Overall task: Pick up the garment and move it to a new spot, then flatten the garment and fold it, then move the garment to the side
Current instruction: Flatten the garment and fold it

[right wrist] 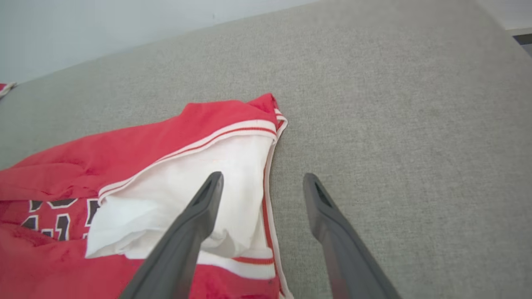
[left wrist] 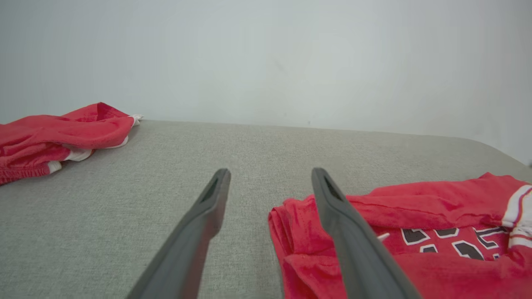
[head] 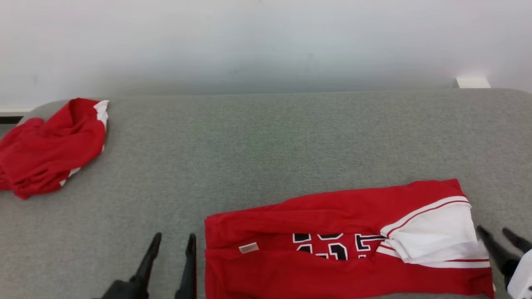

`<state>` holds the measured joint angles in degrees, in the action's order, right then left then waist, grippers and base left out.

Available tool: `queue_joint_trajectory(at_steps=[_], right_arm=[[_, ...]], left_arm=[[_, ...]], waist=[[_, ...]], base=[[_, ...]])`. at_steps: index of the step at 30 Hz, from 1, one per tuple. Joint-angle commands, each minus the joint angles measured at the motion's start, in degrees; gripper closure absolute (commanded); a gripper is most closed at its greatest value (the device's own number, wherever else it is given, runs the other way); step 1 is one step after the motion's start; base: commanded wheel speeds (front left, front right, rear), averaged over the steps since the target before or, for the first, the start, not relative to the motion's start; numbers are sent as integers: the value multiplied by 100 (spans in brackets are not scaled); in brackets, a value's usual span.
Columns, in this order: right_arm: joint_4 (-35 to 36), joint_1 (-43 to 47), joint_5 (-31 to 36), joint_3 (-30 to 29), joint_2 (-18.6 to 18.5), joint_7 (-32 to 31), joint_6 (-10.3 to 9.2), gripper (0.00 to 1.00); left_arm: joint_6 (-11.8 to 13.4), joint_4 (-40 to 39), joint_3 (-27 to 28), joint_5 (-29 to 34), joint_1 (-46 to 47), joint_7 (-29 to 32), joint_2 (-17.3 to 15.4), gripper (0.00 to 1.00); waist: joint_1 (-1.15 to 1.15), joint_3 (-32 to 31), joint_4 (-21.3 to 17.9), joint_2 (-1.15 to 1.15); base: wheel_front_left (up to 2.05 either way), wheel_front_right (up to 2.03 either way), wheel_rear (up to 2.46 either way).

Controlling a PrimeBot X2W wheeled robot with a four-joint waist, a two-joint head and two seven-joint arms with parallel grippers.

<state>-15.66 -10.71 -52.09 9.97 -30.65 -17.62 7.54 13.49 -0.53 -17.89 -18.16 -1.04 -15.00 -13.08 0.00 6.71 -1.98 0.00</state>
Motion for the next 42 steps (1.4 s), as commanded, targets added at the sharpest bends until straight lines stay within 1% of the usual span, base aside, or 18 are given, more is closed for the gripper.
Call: queue_joint_trajectory(at_steps=[1, 4, 8, 13, 17, 18, 19, 20, 22, 25, 31, 35, 39, 42], right_arm=[[-113, -71, 165, 66, 33, -306, -11, 0], [-292, -85, 363, 102, 119, -644, -11, 0], [-486, -127, 508, 86, 265, -837, -11, 0], [-786, -169, 438, 59, 465, -1072, -11, 0], [-936, -138, 286, 234, 706, -1299, -1, 0], [-928, -144, 253, 301, 747, -1326, 3, 33], [-892, -166, 227, 344, 757, -1277, 8, 87], [-850, -185, 178, 386, 762, -1229, 11, 100], [-809, -232, 83, 386, 712, -1096, 8, 100], [-851, -343, 39, 298, 520, -794, -2, 100], [-991, -363, -97, 60, 143, -466, -13, 100], [-1099, -246, -204, -155, -203, -321, -13, 100], [-1246, -141, -277, -449, -642, -189, -13, 100], [-1295, -148, -177, -580, -855, -104, -13, 100]], left_arm=[[-53, 33, 34, 204, -198, -13, 90, 0], [-173, 93, 135, 395, -295, -15, 242, 0], [-345, 106, 304, 596, -392, -16, 445, 0], [-571, 149, 440, 806, -370, -16, 625, 0], [-697, 205, 549, 937, -363, -17, 742, 0], [-733, 223, 574, 956, -370, -17, 768, 0], [-751, 234, 599, 978, -373, -17, 787, 0], [-783, 240, 618, 975, -371, -17, 805, 0], [-809, 269, 684, 1004, -390, -17, 840, 0], [-874, 316, 748, 1065, -413, -17, 884, 0], [-984, 450, 861, 1148, -469, -17, 932, 0], [-1081, 555, 901, 1225, -482, -17, 941, 0], [-1148, 634, 940, 1289, -453, -17, 960, 0], [-1181, 671, 965, 1311, -418, -17, 964, 0]], waist=[[0, 2, 94, 0], [0, 24, 209, 0], [0, 113, 327, 0], [0, 197, 458, 0], [0, 218, 525, 0], [0, 221, 537, 0], [0, 224, 546, 0], [0, 224, 551, 0], [0, 217, 550, 0], [0, 193, 532, 0], [0, 141, 462, 0], [0, 120, 438, 0], [0, 115, 405, 0], [0, 116, 369, 0]], base=[[0, 0, 0], [0, 0, 0], [0, 0, 0], [0, 0, 0], [0, 0, 0], [0, 0, 0], [0, 0, 0], [0, 0, 0], [0, 0, 0], [0, 0, 0], [0, 0, 0], [0, 0, 0], [0, 0, 0], [0, 0, 0]])
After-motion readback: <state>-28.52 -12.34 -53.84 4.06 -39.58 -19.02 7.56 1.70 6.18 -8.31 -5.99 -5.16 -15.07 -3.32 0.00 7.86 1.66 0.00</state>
